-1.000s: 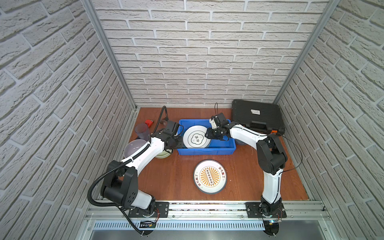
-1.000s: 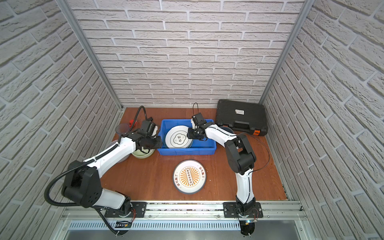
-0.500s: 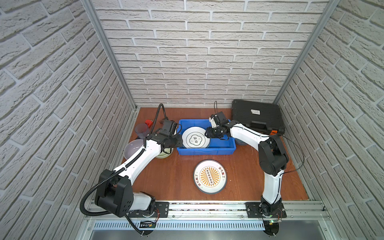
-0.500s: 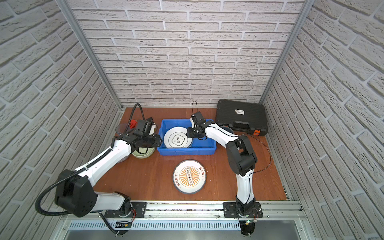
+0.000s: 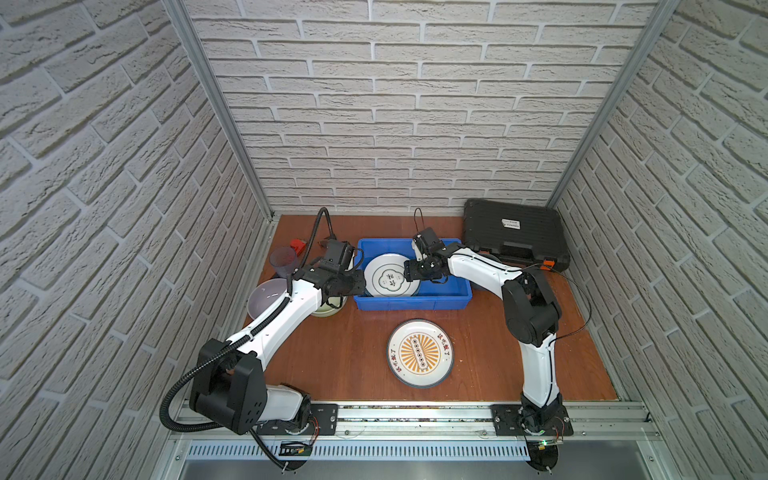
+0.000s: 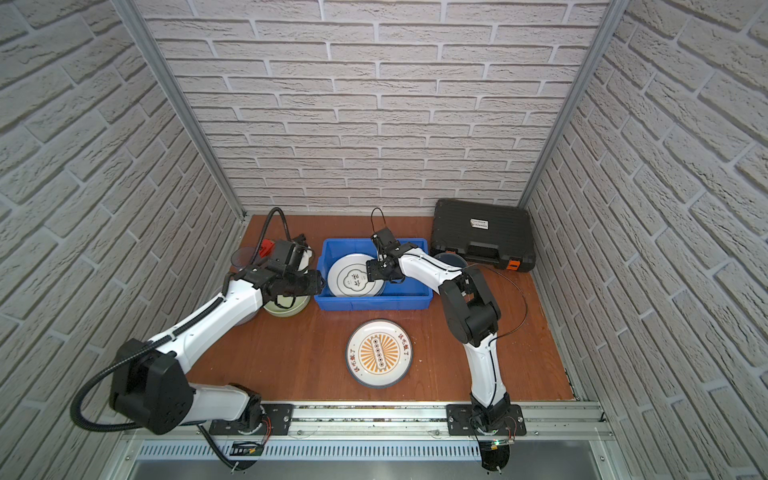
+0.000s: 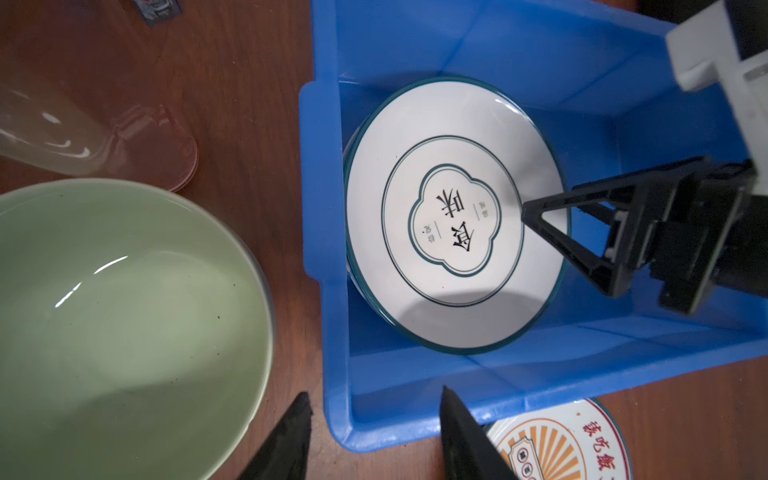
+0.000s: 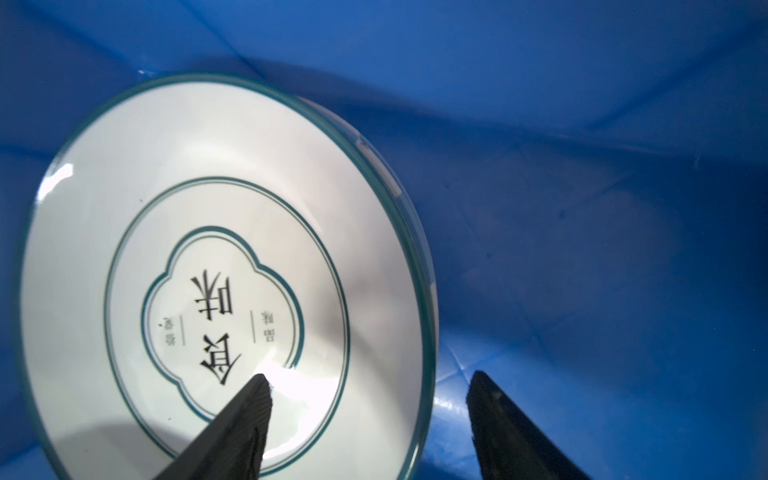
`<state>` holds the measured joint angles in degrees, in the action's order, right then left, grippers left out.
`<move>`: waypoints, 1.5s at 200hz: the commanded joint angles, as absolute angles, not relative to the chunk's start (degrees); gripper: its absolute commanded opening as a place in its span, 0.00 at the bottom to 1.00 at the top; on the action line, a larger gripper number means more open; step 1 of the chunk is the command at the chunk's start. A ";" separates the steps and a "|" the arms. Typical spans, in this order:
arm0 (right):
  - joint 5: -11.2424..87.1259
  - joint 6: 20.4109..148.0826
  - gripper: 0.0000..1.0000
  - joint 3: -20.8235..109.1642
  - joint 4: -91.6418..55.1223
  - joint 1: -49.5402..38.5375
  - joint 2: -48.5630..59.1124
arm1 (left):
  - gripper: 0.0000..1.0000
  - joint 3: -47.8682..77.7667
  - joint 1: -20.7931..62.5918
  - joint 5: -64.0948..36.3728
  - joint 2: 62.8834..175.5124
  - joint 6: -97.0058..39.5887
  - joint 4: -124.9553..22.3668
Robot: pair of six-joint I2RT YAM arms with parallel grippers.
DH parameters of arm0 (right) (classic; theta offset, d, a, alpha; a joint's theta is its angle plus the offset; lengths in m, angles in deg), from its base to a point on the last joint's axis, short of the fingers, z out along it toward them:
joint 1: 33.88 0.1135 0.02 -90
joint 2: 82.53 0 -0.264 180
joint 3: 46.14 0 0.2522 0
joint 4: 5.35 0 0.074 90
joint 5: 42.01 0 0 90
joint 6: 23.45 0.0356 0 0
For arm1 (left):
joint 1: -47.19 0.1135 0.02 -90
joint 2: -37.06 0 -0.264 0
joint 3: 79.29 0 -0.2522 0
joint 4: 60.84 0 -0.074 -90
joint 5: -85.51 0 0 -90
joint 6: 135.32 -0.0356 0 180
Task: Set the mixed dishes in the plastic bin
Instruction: 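Lower the teal-rimmed plates into the bin and open both grippers, then move both grippers back to opposite edges of the orange sunburst plate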
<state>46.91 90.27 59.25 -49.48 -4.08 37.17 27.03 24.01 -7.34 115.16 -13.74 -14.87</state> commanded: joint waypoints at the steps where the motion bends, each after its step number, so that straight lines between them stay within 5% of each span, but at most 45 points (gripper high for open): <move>1: 46.79 90.40 0.76 60.52 -50.08 -3.74 37.74 | 0.50 27.45 24.33 -8.47 115.30 -14.65 -14.54; 84: 36.12 94.41 0.73 59.78 -43.73 -3.65 39.78 | 0.43 27.71 24.21 -10.38 118.26 -14.20 -15.62; 172: 42.26 90.46 0.75 57.14 -48.94 -4.95 31.23 | 0.46 27.80 24.19 -8.73 113.30 -14.61 -12.33; 244: 33.71 86.31 0.65 40.64 -53.07 -5.27 2.61 | 0.60 37.03 18.35 -7.28 101.14 -12.27 -8.04; 300: 30.21 90.04 0.51 15.12 -52.35 -5.06 -21.63 | 0.55 46.70 4.40 -3.62 94.41 -1.64 -13.30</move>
